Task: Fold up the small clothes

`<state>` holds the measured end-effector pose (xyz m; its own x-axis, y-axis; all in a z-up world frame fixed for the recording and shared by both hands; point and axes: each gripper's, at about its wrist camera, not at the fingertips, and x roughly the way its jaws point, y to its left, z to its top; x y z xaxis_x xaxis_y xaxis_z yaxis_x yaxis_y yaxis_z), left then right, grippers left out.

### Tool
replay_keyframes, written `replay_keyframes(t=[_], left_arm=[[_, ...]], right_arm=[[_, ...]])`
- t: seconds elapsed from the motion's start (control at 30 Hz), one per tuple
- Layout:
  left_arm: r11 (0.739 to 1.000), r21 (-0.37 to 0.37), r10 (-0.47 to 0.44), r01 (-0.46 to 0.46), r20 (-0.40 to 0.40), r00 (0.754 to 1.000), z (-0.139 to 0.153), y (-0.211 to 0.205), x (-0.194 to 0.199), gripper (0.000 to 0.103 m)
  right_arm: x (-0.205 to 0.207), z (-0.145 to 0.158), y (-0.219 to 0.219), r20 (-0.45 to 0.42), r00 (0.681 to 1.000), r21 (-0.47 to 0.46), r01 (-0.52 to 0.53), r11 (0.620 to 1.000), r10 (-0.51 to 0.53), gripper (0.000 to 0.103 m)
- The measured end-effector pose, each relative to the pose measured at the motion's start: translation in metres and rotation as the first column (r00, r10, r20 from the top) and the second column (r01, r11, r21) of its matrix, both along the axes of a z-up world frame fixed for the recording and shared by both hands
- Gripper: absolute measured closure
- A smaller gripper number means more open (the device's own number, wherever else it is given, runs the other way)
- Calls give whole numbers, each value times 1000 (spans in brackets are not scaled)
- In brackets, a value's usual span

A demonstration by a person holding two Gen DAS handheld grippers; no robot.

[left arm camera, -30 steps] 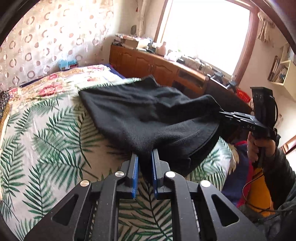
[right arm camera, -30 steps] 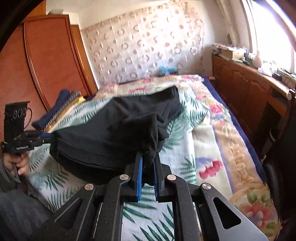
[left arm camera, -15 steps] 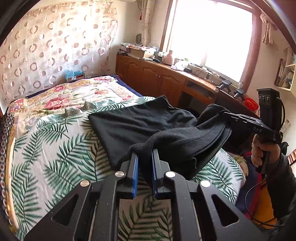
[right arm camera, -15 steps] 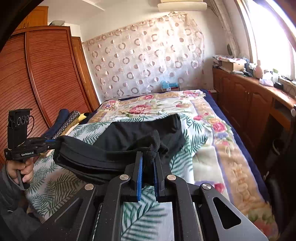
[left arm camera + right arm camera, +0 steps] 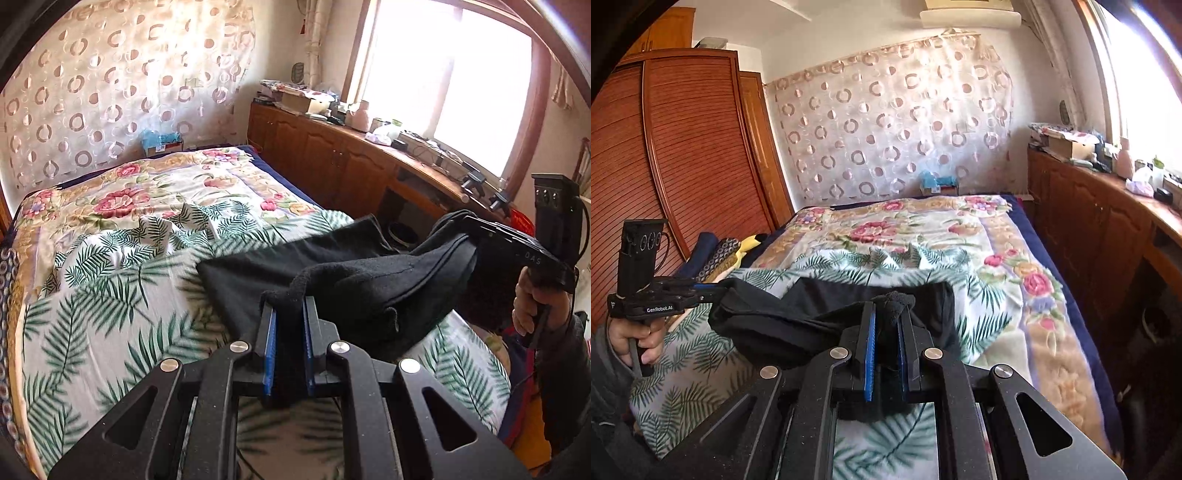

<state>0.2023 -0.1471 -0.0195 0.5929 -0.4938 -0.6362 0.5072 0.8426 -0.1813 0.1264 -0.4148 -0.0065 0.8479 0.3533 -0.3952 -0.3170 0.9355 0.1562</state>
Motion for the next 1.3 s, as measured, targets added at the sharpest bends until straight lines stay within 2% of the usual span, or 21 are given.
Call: replay_keyframes(t=[0.13,0.3,0.53,0.6,0.73,0.8,0.87,0.9,0.93,1.13,1.3], left_arm=[[1000,7,23,-23,-21,1000,-4,-3,33,90],[999,28,48,-46,-72,996,-17,-4,68,90],[997,61,52,-45,-118,992,-36,-8,80,88],[997,62,50,-43,-115,992,-34,-7,78,83],[996,75,57,-52,-62,996,-25,1,70,61],[997,60,49,-45,-59,997,-22,8,66,58],[998,56,31,-26,-76,997,-25,13,63,43],[998,59,21,-16,-84,996,-27,14,63,32],[998,64,13,-7,-91,996,-30,13,62,28],[995,98,3,9,-119,993,-48,-3,77,28],[994,105,8,6,-135,991,-54,-16,108,28]], right_arm=[[26,-3,6,-14,1000,-28,-4,1000,4,93],[70,-13,15,-92,996,-52,1,999,-6,93],[95,-26,28,-154,988,-103,3,995,-19,93],[96,-22,29,-153,988,-107,2,994,-18,91],[96,-8,30,-122,991,-148,38,988,-57,67],[88,-4,27,-99,993,-154,44,987,-59,58],[82,-3,25,-81,994,-157,54,986,-68,53],[80,-6,22,-80,995,-155,49,987,-62,53],[79,-8,22,-88,995,-148,37,988,-50,53],[94,-19,29,-169,986,-142,-16,990,-8,53],[122,-17,32,-225,974,-108,-46,993,20,53]])
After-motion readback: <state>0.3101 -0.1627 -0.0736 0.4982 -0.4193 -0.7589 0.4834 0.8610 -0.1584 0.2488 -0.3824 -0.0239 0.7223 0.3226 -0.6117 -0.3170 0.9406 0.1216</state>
